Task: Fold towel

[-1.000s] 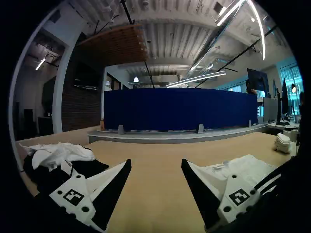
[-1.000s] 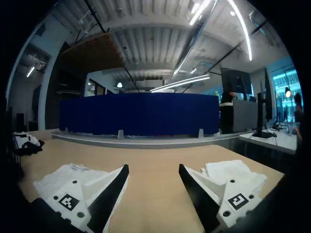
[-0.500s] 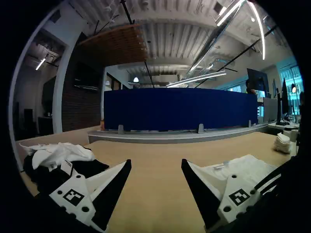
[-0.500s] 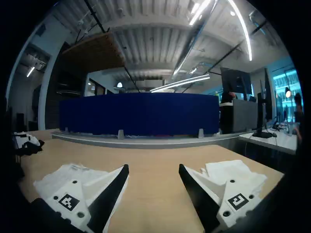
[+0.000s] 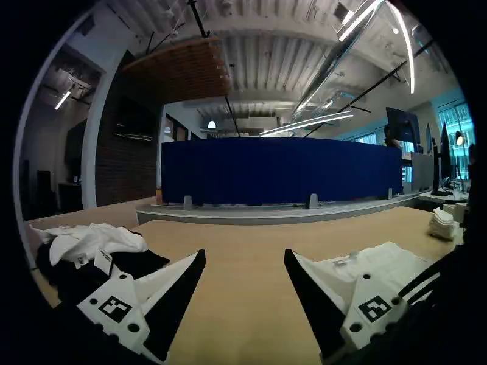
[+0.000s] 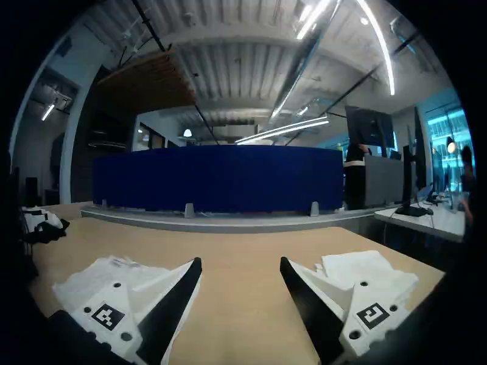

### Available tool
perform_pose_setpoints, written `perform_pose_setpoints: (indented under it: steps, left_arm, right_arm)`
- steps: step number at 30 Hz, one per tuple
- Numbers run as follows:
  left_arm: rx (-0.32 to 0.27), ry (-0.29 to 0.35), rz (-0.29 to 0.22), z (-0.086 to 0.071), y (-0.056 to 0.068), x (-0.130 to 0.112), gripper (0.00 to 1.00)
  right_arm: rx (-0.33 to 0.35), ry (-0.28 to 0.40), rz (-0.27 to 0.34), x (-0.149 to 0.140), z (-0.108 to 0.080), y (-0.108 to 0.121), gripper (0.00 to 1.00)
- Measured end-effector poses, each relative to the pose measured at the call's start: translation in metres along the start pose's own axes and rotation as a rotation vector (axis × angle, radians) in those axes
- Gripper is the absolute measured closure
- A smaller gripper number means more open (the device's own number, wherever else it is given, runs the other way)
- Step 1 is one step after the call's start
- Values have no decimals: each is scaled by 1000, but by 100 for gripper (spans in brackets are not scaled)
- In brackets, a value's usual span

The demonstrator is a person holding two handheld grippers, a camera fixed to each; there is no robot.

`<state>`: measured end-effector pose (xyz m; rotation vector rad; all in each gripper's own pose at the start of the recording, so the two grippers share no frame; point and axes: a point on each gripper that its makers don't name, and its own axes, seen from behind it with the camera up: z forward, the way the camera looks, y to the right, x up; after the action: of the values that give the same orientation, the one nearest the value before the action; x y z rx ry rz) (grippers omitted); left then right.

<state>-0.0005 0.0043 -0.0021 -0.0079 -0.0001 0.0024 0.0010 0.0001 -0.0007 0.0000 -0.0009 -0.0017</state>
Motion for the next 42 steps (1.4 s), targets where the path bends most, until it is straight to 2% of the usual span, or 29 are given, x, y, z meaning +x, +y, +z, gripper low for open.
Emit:
perform_pose_setpoints:
  steps: [11,14,20,26,32,36,42]
  left_arm:
    - [-14,-5,-2,1,4,-1,5]
    - [-18,-7,5,0,4,6,5]
    - [-15,14,10,0,2,50,5]
    - [-29,7,4,-3,7,105,5]
    - [-26,11,36,-5,10,160,5]
    - [-59,-6,71,-6,25,178,5]
    - [-165,-71,84,-8,52,186,5]
  right_arm:
    - [-3,-1,-4,0,-1,-2,0]
    - [-1,1,-8,11,-2,-4,0]
    - [-8,23,-9,55,-3,-2,0]
    - [-14,12,-22,104,-7,-3,0]
    - [-23,22,-19,162,-14,0,0]
    - [-21,7,-41,179,-16,1,0]
    - [23,-52,-81,188,-16,-8,0]
